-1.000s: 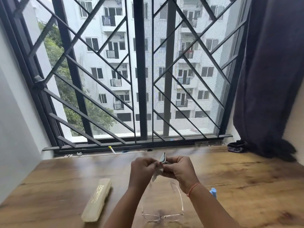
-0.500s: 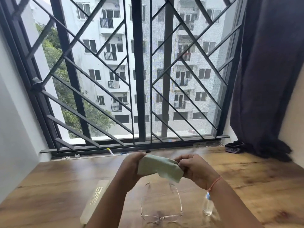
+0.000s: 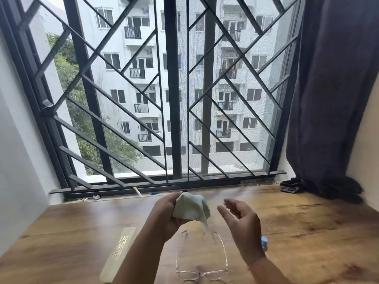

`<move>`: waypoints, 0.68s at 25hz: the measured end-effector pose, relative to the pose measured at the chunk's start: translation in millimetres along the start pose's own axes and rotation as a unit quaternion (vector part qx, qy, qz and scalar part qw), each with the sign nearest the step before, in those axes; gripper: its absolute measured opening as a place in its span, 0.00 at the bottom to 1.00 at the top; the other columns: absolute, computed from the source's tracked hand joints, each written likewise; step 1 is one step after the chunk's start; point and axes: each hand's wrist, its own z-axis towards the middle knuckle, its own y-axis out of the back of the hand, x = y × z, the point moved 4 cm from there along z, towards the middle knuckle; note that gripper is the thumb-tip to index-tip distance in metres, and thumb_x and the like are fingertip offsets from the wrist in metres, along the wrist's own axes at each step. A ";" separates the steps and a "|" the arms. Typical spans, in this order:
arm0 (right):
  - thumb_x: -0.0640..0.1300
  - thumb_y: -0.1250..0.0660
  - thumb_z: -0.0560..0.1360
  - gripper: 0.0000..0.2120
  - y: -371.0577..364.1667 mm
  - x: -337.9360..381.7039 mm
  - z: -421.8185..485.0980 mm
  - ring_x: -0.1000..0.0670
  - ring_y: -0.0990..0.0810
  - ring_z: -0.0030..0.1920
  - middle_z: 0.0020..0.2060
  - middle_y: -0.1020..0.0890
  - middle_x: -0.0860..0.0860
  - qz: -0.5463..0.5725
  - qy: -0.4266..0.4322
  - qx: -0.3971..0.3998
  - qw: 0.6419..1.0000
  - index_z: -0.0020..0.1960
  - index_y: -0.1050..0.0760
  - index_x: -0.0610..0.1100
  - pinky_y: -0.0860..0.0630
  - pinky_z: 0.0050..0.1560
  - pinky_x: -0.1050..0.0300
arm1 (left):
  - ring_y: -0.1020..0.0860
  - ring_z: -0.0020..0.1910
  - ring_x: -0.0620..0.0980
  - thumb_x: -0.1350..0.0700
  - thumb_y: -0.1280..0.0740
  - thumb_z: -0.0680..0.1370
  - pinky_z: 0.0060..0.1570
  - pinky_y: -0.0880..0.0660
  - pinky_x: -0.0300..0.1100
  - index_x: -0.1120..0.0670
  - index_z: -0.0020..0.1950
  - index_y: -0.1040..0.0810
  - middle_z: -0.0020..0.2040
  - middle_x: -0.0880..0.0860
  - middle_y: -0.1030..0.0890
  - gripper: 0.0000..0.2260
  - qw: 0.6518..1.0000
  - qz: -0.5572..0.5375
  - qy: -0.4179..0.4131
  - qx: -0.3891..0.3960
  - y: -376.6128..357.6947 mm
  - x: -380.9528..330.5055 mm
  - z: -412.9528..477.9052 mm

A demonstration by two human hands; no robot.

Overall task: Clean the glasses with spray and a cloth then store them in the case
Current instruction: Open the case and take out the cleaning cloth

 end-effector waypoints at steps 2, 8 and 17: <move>0.49 0.27 0.68 0.13 -10.5 30.1 -22.3 0.55 0.20 0.46 0.43 0.17 0.51 -0.063 0.254 -0.031 0.965 0.47 0.18 0.42 0.25 0.50 0.67 | 0.22 0.34 0.57 0.60 0.41 0.78 0.27 0.22 0.44 0.66 0.51 0.24 0.40 0.63 0.21 0.11 1.000 0.000 -0.002 -0.021 -3.4 2.5 2.6; 0.41 0.30 0.71 0.10 -44.2 50.7 -43.3 0.49 0.22 0.51 0.47 0.18 0.45 -0.121 0.408 0.044 0.904 0.51 0.19 0.39 0.24 0.54 0.56 | 0.28 0.20 0.48 0.58 0.44 0.80 0.18 0.35 0.31 0.65 0.46 0.27 0.28 0.57 0.25 0.11 0.999 0.022 0.028 -0.034 -17.4 10.4 -0.1; 0.38 0.33 0.72 0.07 -40.7 49.1 -29.5 0.52 0.21 0.45 0.44 0.17 0.50 -0.097 0.369 0.076 0.921 0.47 0.18 0.41 0.24 0.48 0.63 | 0.31 0.27 0.47 0.63 0.44 0.75 0.28 0.30 0.39 0.61 0.39 0.30 0.32 0.56 0.31 0.07 0.993 0.015 0.029 0.111 -19.2 7.5 -7.3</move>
